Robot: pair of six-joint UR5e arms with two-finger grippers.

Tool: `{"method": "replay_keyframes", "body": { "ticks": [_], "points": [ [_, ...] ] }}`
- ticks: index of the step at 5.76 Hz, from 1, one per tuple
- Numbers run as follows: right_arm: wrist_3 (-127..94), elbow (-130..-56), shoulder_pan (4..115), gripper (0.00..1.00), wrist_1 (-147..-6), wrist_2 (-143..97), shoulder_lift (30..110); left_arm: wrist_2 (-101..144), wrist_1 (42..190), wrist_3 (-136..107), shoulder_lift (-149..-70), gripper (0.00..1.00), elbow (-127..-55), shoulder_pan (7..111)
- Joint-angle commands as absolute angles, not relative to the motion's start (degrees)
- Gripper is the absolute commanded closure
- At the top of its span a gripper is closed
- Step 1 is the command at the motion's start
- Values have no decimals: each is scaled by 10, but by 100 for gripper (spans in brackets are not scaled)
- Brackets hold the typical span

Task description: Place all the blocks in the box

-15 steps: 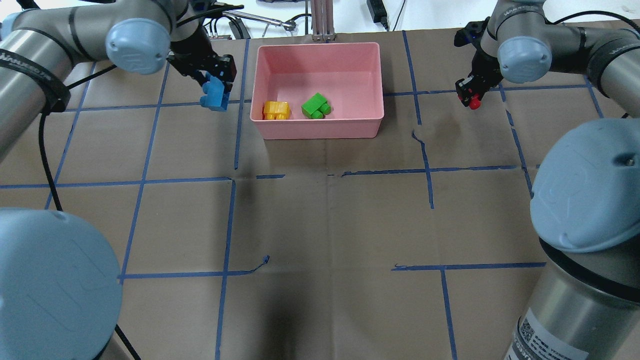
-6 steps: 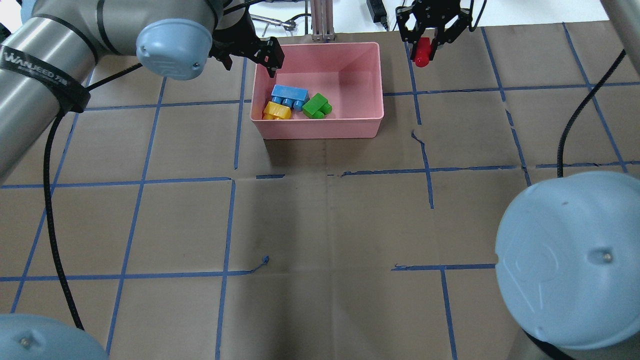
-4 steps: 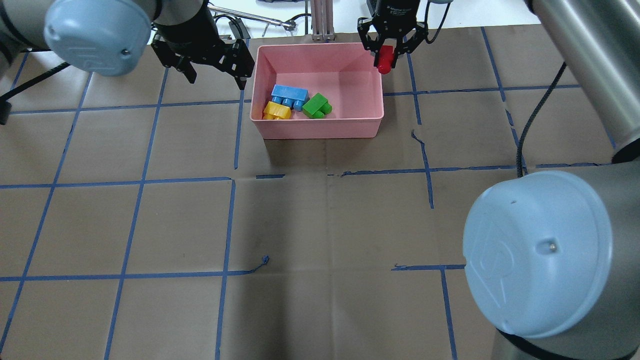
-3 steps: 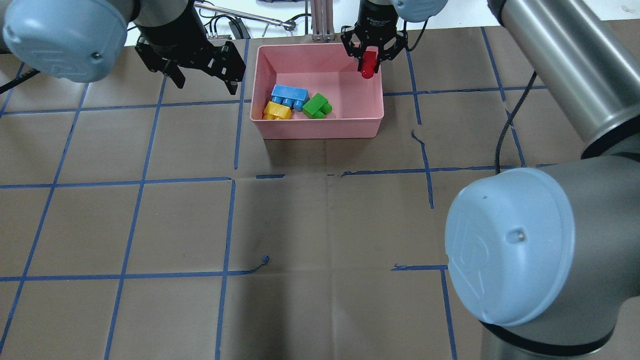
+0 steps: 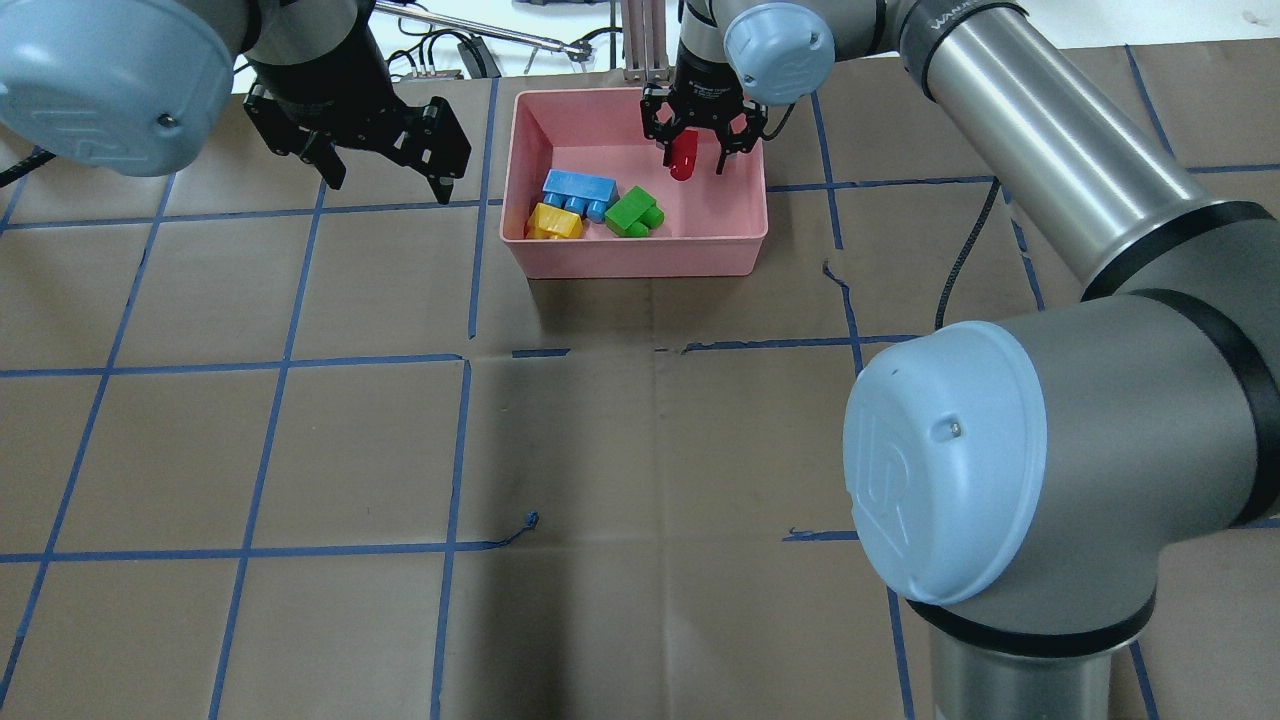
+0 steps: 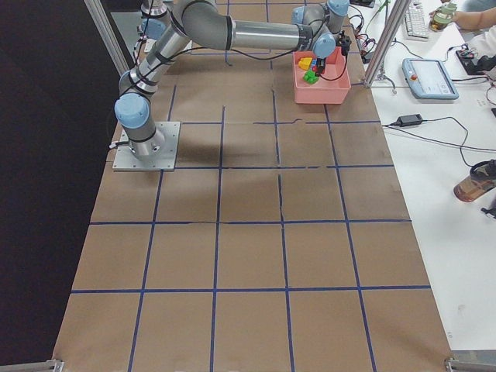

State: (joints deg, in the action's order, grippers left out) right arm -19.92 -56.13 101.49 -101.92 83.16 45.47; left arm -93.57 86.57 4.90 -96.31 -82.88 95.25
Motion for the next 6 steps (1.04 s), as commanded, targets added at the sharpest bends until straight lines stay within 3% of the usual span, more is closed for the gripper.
{"method": "replay_keyframes", "body": {
  "ticks": [1,4,6],
  "points": [
    [-195,-563,1009,0,-996,837,473,-939,867,29,-954,0,-837,953],
    [35,-585,1007,0,-1007,888,461,-934,867,-19,-951,0,-840,950],
    [59,-577,978,0,-996,924,484,-913,858,-3,-946,0,-864,922]
  ]
}}
